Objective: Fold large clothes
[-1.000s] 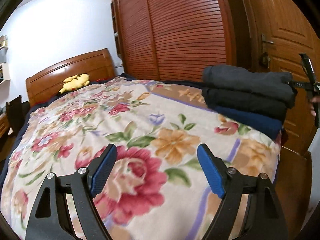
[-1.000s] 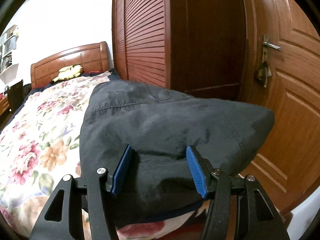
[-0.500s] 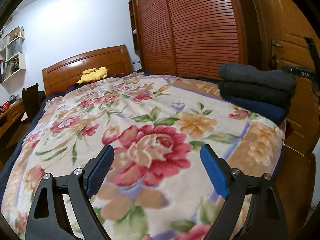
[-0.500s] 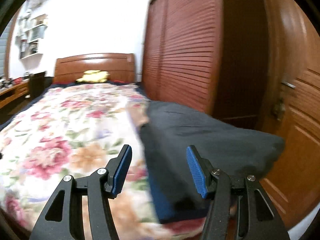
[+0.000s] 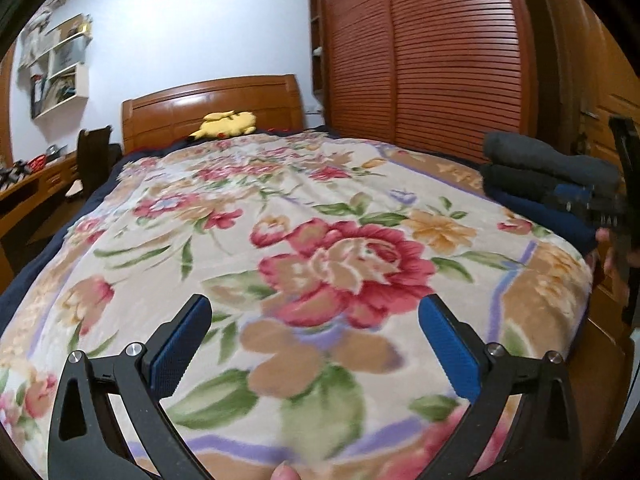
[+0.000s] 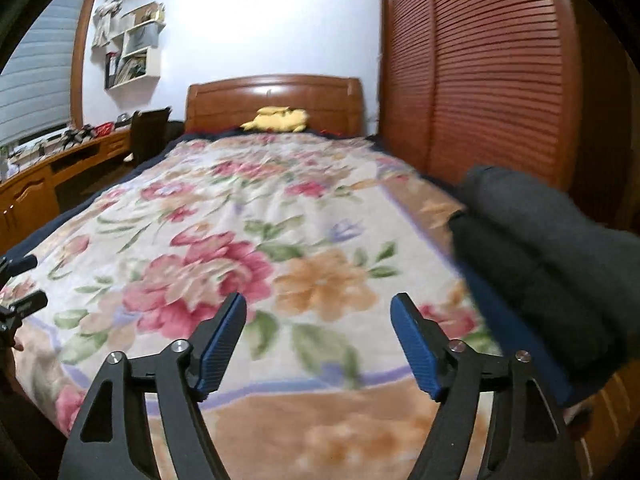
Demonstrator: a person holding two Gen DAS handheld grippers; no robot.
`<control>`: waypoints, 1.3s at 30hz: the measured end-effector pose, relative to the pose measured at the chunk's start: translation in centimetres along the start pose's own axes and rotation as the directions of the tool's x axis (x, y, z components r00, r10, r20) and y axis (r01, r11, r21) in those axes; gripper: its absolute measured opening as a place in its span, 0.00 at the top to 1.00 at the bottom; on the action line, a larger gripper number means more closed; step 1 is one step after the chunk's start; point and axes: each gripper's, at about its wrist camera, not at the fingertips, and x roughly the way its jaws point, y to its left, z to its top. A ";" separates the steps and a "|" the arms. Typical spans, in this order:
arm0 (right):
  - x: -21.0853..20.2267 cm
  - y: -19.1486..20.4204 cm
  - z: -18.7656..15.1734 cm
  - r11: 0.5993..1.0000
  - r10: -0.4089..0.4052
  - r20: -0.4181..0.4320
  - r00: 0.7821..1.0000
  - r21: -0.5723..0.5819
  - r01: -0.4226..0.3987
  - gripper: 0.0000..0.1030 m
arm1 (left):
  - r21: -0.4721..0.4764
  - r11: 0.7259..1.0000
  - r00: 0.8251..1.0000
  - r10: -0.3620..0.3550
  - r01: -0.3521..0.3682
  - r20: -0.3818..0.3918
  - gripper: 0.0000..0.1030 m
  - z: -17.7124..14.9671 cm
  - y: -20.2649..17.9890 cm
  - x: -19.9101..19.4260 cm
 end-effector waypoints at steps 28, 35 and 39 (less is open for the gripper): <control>13.2 12.1 0.5 0.977 0.213 0.048 0.976 -0.045 -0.211 0.25 | -0.143 0.955 0.965 0.262 -0.259 -0.001 0.00 -3.5 10.4 -0.1; 12.6 13.3 -0.9 0.977 0.203 0.122 0.971 -0.084 -0.194 0.25 | -0.170 0.943 0.956 0.293 -0.284 0.028 0.00 -3.9 11.5 -1.9; 11.5 13.5 -2.1 0.977 0.202 0.154 0.967 -0.094 -0.189 0.25 | -0.199 0.941 0.956 0.289 -0.274 0.046 0.00 -4.3 12.0 -3.0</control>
